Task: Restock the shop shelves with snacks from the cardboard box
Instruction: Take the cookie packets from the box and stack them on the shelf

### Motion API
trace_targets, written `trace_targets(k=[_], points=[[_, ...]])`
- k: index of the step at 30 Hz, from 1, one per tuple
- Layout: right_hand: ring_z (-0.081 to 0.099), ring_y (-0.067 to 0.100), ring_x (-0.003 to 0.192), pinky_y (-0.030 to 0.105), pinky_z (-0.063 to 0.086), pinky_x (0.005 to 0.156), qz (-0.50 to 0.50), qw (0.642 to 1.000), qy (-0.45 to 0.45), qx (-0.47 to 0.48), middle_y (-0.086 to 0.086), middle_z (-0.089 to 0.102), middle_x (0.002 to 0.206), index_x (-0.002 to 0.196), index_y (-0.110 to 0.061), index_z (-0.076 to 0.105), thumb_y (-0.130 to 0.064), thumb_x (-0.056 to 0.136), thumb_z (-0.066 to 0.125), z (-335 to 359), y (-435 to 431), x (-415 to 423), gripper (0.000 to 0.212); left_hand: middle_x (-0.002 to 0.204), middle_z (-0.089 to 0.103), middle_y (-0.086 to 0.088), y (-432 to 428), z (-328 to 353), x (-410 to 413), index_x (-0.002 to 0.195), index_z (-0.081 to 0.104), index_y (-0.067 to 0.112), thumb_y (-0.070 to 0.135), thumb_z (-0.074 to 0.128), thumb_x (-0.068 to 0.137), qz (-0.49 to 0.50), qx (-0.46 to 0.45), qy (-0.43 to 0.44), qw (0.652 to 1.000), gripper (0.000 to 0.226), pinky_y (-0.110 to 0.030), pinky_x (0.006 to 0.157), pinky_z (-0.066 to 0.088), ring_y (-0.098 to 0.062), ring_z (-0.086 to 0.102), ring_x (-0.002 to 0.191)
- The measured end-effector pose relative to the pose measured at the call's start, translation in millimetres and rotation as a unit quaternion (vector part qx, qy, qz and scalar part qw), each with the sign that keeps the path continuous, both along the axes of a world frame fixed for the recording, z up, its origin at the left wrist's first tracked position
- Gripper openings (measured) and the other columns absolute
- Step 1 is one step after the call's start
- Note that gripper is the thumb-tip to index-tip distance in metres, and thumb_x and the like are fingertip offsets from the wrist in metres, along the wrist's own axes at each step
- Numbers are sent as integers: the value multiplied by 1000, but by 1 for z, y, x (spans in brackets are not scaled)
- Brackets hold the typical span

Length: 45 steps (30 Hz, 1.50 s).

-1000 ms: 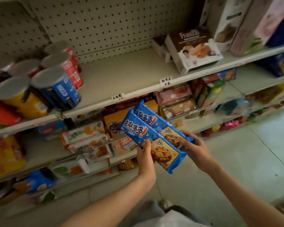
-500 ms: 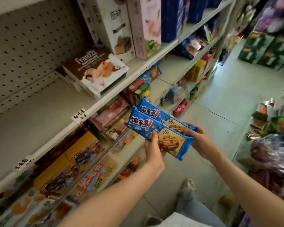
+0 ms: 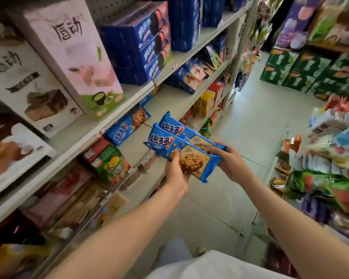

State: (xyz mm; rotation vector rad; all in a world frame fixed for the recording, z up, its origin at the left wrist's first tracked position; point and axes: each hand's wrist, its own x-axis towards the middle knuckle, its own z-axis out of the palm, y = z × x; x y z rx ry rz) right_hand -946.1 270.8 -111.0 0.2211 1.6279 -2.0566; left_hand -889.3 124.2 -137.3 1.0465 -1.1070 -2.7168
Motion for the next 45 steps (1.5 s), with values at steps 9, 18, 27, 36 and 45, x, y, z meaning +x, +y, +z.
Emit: trace_targets(k=[9, 18, 27, 36, 45], points=[[66, 32, 102, 39, 57, 84, 50, 998, -21, 33, 17, 64, 116, 119, -4, 53, -10, 85, 66, -5, -17, -130, 36, 121, 65, -10, -7, -32, -116, 131, 49, 26, 56, 63, 78, 50, 9, -20, 999, 63, -54, 94, 49, -31, 65, 108], [69, 19, 90, 28, 59, 70, 92, 992, -20, 79, 9, 65, 106, 105, -14, 55, -12, 88, 63, 1, -33, -241, 19, 113, 69, -9, -25, -41, -222, 124, 52, 27, 54, 55, 87, 60, 4, -70, 996, 47, -51, 85, 54, -30, 67, 100], [70, 18, 85, 26, 59, 64, 213, 974, -39, 68, 8, 67, 103, 110, -6, 53, -13, 89, 62, -25, -67, -342, 24, 115, 68, -9, -38, -57, -286, 117, 56, 26, 60, 62, 73, 260, 30, -95, 960, 56, -65, 93, 43, -35, 65, 104], [71, 18, 79, 31, 57, 61, 412, 907, 6, 91, 12, 70, 99, 105, -7, 59, -14, 84, 68, -32, -83, -421, 24, 123, 64, -12, 11, -47, -326, 125, 55, 14, 45, 56, 90, 480, 119, -23, 869, 48, -49, 101, 46, -29, 62, 111], [64, 17, 87, 37, 54, 88, 460, 863, 113, 172, 12, 65, 105, 106, -8, 57, -21, 88, 64, -26, -107, -443, 23, 121, 62, -13, 26, -17, -312, 124, 54, 8, 36, 53, 94, 539, 121, -22, 833, 41, -45, 102, 45, -29, 57, 117]])
